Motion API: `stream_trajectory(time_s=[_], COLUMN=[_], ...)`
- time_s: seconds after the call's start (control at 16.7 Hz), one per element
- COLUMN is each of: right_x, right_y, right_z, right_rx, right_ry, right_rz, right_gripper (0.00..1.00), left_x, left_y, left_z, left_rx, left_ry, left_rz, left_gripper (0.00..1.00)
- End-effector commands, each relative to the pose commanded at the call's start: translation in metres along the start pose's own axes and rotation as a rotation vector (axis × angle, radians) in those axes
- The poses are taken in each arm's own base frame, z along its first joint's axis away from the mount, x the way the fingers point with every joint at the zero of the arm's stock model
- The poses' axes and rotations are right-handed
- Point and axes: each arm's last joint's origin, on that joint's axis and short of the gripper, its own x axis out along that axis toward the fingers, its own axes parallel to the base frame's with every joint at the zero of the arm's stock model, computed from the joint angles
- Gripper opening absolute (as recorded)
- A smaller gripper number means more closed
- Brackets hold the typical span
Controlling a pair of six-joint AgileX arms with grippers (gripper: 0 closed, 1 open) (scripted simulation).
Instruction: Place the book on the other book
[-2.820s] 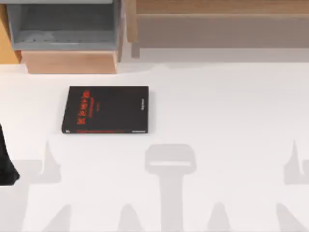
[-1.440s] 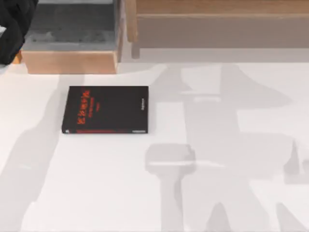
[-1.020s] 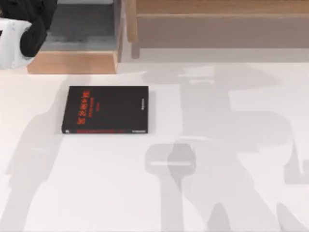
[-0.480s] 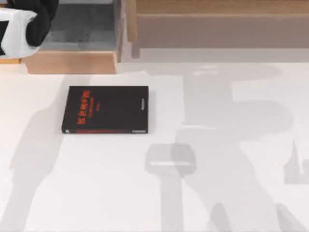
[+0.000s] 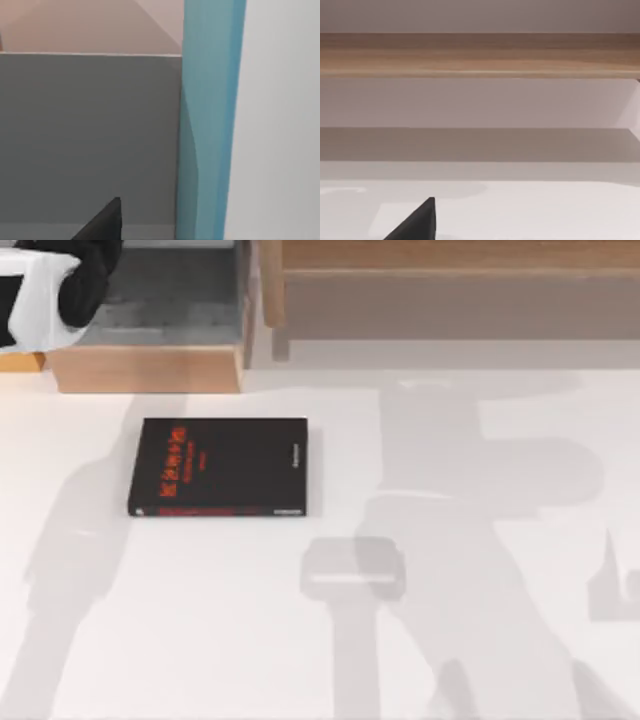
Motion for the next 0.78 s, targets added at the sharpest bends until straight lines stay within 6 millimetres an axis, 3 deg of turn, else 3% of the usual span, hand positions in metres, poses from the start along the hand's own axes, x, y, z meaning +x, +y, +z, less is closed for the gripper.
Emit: stream_trajectory(time_s=[0.66, 0.78], right_x=[0.0, 0.0], right_y=[0.0, 0.0], right_z=[0.0, 0.0], right_rx=[0.0, 0.0], right_ry=[0.0, 0.0], right_rz=[0.0, 0.0], right_gripper=[1.0, 1.0], left_x=[0.0, 0.0], left_y=[0.0, 0.0], left_z=[0.0, 0.0], left_rx=[0.0, 0.0], left_ry=[0.0, 0.0], left_rz=[0.0, 0.0], left_gripper=[0.02, 0.0])
